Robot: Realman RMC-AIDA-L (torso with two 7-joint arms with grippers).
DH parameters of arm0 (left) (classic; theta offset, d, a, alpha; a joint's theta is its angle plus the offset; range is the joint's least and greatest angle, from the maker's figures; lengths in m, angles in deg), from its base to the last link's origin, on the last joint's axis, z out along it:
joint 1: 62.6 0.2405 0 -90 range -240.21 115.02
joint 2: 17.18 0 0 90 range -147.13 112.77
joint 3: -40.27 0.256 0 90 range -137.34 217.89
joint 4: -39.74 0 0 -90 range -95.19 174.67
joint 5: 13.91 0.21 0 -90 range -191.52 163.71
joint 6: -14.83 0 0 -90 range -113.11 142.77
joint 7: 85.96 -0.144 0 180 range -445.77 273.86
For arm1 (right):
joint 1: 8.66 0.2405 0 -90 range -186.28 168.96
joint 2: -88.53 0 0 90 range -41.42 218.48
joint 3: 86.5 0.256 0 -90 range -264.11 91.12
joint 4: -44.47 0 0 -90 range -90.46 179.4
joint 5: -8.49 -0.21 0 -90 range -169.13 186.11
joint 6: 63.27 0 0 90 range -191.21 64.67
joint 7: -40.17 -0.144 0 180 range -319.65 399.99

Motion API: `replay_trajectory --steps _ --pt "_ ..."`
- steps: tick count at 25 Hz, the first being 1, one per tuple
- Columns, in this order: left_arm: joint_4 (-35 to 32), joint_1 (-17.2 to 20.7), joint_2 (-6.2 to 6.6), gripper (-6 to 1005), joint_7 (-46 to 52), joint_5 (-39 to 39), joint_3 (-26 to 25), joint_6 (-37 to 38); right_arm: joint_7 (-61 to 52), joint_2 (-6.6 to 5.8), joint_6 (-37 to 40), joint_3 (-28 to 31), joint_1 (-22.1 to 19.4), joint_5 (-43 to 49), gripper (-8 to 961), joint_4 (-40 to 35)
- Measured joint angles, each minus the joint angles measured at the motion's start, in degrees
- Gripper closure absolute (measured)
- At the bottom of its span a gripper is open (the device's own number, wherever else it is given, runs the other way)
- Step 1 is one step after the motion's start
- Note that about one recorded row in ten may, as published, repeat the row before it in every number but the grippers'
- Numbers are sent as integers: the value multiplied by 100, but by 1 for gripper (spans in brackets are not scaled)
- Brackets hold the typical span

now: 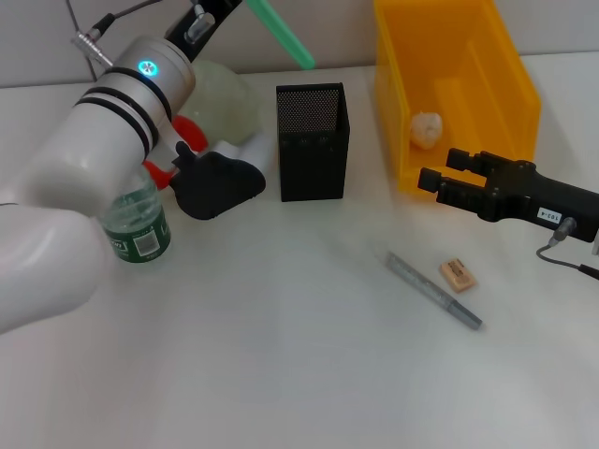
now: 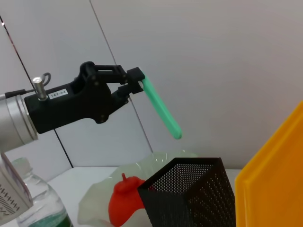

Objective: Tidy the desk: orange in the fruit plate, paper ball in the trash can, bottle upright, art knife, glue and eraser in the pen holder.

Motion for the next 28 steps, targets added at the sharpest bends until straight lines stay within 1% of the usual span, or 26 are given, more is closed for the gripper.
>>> replay_trajectory --steps 5,15,28 --pt "54 39 -5 815 17 79 181 -221 -2 -1 -65 -30 48 5 213 -2" --pt "83 86 -2 815 -43 101 444 -406 -2 -1 -76 -31 65 0 213 -5" --pt "85 286 -3 815 -60 618 606 -559 -2 -1 -75 -24 63 -3 213 -5"
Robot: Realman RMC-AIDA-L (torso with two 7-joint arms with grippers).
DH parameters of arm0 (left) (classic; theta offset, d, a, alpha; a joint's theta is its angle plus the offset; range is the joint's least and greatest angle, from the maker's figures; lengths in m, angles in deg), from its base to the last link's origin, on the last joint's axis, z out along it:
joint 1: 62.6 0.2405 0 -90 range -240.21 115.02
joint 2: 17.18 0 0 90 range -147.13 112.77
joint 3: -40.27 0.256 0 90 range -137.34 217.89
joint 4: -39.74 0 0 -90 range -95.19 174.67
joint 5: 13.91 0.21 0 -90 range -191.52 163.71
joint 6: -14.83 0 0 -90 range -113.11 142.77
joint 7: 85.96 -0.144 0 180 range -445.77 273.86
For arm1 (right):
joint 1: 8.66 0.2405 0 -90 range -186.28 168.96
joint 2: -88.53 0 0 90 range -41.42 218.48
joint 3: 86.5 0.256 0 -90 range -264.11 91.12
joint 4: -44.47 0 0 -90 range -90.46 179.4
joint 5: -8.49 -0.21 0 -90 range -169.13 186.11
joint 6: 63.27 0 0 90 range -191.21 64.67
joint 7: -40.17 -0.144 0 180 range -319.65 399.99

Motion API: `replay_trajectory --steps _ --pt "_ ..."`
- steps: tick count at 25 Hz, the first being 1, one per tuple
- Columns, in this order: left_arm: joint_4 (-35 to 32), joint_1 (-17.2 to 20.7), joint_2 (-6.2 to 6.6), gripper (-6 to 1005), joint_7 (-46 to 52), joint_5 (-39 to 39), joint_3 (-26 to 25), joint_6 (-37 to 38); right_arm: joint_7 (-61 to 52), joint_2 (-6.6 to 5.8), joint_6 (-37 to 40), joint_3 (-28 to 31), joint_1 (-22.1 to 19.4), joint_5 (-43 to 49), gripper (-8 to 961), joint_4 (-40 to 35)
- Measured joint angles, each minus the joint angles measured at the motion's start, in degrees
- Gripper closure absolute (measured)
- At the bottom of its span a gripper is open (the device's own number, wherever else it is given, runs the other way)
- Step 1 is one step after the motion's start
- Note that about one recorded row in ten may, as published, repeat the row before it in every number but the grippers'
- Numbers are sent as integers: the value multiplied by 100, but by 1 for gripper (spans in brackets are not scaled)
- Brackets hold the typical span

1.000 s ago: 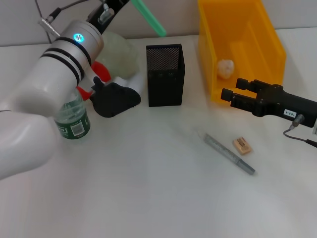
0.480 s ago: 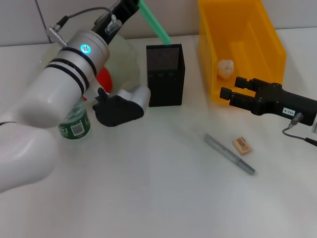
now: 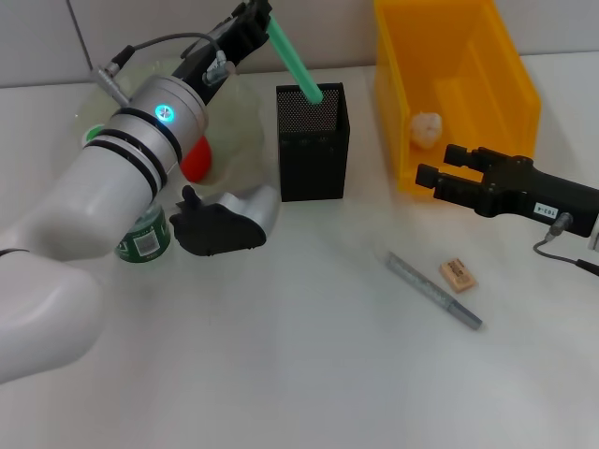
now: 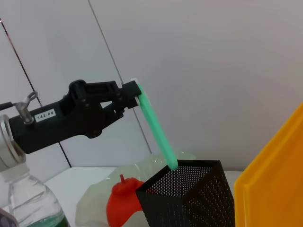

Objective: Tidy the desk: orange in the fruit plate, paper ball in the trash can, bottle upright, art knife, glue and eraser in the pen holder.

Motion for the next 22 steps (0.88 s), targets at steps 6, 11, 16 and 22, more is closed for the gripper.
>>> replay_trajectory --steps 6,11,16,22 --pt "0 32 0 815 1 64 80 -117 0 2 0 -13 6 0 213 0" --pt "26 7 0 815 1 64 88 -146 1 8 0 -12 8 1 213 0" --pt "85 -34 -1 815 0 62 111 -185 0 9 0 21 8 3 213 0" --pt "157 -59 -8 815 0 62 206 -184 15 9 6 27 7 3 213 -1"
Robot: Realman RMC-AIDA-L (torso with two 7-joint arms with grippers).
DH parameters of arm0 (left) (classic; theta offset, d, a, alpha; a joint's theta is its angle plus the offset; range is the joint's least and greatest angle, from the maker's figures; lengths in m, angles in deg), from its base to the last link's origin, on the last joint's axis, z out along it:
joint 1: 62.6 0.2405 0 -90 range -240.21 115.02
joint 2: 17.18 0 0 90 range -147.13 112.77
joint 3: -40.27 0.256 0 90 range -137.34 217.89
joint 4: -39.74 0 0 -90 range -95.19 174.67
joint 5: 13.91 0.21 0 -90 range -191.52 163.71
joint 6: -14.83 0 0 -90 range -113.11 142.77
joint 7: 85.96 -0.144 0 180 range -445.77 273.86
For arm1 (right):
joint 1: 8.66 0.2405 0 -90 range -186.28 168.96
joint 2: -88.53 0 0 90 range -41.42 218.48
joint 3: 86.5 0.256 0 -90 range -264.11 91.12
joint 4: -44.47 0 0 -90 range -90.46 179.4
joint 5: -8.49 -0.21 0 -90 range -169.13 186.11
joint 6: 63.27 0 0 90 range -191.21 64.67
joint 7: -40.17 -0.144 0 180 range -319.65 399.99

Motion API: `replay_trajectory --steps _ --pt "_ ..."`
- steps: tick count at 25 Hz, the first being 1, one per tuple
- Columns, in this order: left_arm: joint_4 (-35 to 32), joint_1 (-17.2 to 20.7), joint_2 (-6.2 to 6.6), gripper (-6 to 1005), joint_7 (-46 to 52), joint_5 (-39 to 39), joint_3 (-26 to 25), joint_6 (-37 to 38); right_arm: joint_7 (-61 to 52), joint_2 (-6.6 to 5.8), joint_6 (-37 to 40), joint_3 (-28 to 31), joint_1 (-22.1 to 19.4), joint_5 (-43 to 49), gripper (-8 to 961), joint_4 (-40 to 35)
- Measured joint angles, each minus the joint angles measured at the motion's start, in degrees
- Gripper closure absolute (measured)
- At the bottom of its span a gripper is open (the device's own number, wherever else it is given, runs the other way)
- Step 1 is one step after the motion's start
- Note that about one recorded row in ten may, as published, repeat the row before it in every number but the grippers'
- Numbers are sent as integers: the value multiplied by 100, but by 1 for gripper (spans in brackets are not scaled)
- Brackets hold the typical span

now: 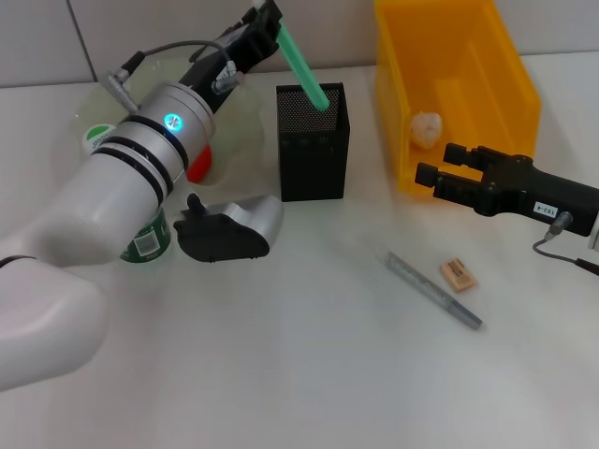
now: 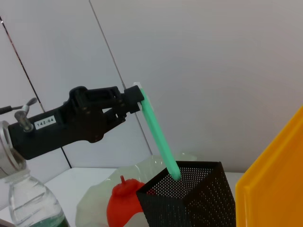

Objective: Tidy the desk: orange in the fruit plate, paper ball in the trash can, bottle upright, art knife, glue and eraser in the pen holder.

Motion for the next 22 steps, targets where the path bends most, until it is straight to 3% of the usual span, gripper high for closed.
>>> replay_trajectory --steps 14,22 --pt "80 -82 0 811 93 -3 17 1 26 -7 48 3 -49 0 213 0" --pt "80 -132 0 623 254 -6 -7 27 28 -9 48 3 -60 0 213 1"
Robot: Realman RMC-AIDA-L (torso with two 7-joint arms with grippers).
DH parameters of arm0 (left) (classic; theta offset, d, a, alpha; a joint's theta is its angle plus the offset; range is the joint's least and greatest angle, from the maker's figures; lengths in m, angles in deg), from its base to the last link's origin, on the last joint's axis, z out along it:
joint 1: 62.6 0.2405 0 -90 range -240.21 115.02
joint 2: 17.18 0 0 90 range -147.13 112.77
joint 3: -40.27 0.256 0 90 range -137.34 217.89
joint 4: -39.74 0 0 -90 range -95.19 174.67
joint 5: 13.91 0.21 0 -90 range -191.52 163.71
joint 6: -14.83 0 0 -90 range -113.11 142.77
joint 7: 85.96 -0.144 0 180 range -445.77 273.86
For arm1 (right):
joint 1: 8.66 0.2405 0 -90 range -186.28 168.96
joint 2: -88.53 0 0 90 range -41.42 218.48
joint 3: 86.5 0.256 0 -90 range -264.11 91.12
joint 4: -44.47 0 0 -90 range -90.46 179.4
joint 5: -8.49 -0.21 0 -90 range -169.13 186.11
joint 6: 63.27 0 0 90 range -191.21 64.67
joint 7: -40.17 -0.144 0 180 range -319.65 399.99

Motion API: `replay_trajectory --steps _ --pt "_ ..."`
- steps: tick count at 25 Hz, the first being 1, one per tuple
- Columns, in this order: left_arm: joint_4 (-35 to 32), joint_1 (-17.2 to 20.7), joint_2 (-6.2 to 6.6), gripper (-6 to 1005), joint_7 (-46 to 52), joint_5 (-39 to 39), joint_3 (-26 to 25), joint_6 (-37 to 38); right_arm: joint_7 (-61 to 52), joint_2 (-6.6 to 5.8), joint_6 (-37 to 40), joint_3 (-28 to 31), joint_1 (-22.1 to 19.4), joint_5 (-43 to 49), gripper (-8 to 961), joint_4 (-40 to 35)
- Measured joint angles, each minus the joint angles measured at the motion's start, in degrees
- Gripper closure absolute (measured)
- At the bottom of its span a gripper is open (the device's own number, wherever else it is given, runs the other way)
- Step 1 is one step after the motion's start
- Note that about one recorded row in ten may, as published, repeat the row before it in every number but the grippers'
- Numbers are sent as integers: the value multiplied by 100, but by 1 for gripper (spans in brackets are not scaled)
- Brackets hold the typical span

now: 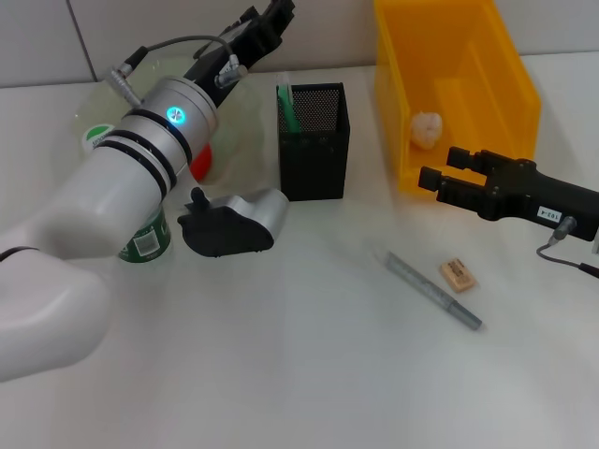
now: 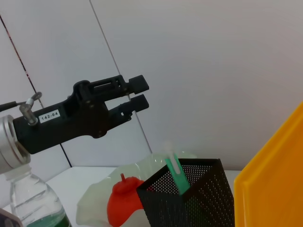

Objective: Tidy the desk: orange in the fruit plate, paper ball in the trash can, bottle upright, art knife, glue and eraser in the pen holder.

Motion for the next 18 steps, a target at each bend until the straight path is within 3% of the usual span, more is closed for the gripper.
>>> replay_trajectory --steps 11,16,18 --pt "-116 -64 9 386 1000 -1 -55 -19 1 0 1 0 -1 0 213 -1" --pt "-344 -57 22 165 1680 -1 -209 2 7 2 14 0 -1 0 213 -3" --pt "-420 -45 24 165 1883 -4 -241 28 8 4 20 0 -1 0 213 -5"
